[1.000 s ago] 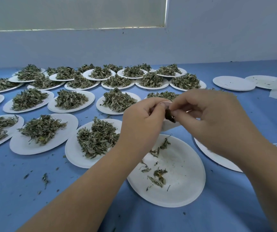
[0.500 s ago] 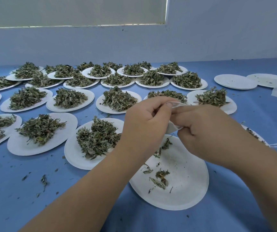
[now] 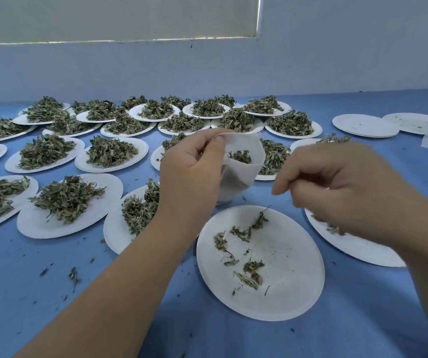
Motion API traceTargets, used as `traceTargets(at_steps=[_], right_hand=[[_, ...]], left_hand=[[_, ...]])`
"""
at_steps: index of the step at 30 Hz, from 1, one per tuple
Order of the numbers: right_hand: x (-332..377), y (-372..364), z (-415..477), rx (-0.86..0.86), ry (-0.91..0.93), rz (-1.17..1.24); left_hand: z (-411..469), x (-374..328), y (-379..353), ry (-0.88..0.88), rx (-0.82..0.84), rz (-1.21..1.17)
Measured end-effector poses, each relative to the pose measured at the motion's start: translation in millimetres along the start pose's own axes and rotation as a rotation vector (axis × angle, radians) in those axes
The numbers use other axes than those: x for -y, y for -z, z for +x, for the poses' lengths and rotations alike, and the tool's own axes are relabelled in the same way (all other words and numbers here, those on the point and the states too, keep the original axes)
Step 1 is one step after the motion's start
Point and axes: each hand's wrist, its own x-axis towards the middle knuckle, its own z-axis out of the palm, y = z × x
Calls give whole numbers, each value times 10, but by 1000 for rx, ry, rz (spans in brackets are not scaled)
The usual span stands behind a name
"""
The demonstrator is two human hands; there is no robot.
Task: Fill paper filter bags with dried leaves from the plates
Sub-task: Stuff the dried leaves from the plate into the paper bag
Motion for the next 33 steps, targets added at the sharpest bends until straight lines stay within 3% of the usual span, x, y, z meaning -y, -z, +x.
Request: traceTargets(at_steps=[3, 7, 33], right_hand=[[-122, -108, 61, 295, -67, -363], [-184, -261, 60, 449, -111, -475], [-173, -388, 60, 462, -107, -530]], left_hand=[[0, 3, -2, 11, 9, -1], [-24, -15, -19, 9, 28, 15], [-67, -37, -37, -15, 55, 73]])
